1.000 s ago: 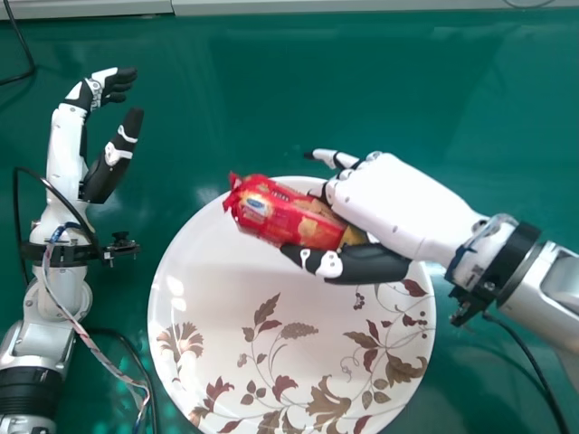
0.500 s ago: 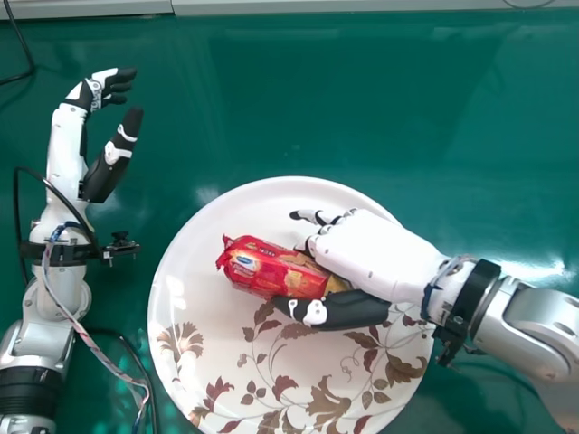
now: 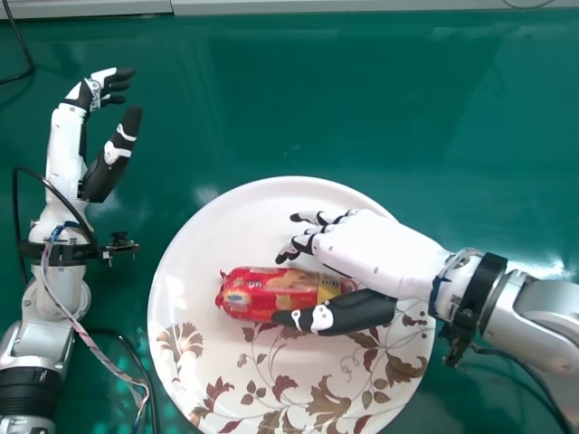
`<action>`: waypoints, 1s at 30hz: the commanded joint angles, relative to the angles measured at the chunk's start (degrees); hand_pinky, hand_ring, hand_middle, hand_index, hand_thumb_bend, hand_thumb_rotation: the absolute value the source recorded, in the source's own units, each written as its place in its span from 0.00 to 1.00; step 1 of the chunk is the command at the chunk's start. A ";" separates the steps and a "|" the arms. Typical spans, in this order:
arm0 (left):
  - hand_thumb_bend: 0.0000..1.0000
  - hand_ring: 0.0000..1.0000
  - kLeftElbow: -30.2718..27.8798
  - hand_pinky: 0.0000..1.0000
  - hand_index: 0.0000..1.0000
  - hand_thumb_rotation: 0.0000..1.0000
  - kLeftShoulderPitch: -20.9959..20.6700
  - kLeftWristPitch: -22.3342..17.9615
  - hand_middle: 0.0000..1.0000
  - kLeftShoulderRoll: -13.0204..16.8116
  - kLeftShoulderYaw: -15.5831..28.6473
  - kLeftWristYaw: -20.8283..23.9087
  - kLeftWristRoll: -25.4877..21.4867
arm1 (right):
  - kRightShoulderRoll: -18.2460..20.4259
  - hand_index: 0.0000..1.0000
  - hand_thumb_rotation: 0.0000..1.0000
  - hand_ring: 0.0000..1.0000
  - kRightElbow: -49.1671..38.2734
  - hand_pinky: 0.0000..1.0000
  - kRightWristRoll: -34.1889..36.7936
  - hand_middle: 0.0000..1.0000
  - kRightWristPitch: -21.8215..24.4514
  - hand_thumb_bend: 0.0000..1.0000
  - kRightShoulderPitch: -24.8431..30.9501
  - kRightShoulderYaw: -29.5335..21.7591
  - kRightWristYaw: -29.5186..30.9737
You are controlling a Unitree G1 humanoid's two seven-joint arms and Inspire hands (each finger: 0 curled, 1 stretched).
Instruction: Pick up biscuit and place it in the plate
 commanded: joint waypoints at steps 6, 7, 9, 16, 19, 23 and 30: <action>0.90 0.79 2.20 0.71 0.78 0.40 2.96 0.31 0.82 -2.50 -1.18 -0.37 -0.87 | -0.77 0.92 0.58 0.86 0.29 0.72 1.21 0.92 -1.67 1.00 -0.32 -1.29 -0.18; 0.90 0.79 2.41 0.71 0.78 0.41 2.87 0.33 0.82 -2.40 -1.14 -0.08 -0.49 | -0.77 0.93 0.58 0.87 0.23 0.72 1.11 0.92 -1.59 1.00 -0.43 -1.41 -0.15; 0.90 0.79 2.27 0.71 0.78 0.41 2.83 0.66 0.82 -2.36 -1.09 0.23 -0.06 | -0.40 0.93 0.60 0.86 0.01 0.70 0.74 0.92 -1.42 1.00 -0.49 -2.03 -0.83; 0.90 0.79 4.07 0.70 0.78 0.41 2.34 -0.67 0.83 -1.56 -0.93 0.33 -0.07 | 1.97 0.88 0.60 0.81 -2.63 0.63 1.39 0.87 1.03 1.00 -0.55 -7.17 -4.71; 0.90 0.79 4.44 0.69 0.78 0.42 2.51 -0.79 0.83 -1.27 -0.82 -0.05 -0.53 | 3.78 0.90 0.61 0.80 -5.41 0.63 2.02 0.88 6.06 0.99 -0.12 -10.17 -5.31; 0.89 0.80 4.38 0.69 0.78 0.41 2.93 -0.92 0.84 -0.57 -0.66 -0.60 -0.85 | 6.08 0.91 0.57 0.80 -8.74 0.62 2.62 0.87 12.66 0.90 -0.12 -13.46 -6.11; 0.89 0.82 2.72 0.71 0.79 0.40 3.54 -0.42 0.86 0.28 -0.08 -2.21 -2.21 | 10.13 0.80 0.48 0.73 -8.78 0.58 4.51 0.79 16.00 0.90 -1.04 -17.20 -11.59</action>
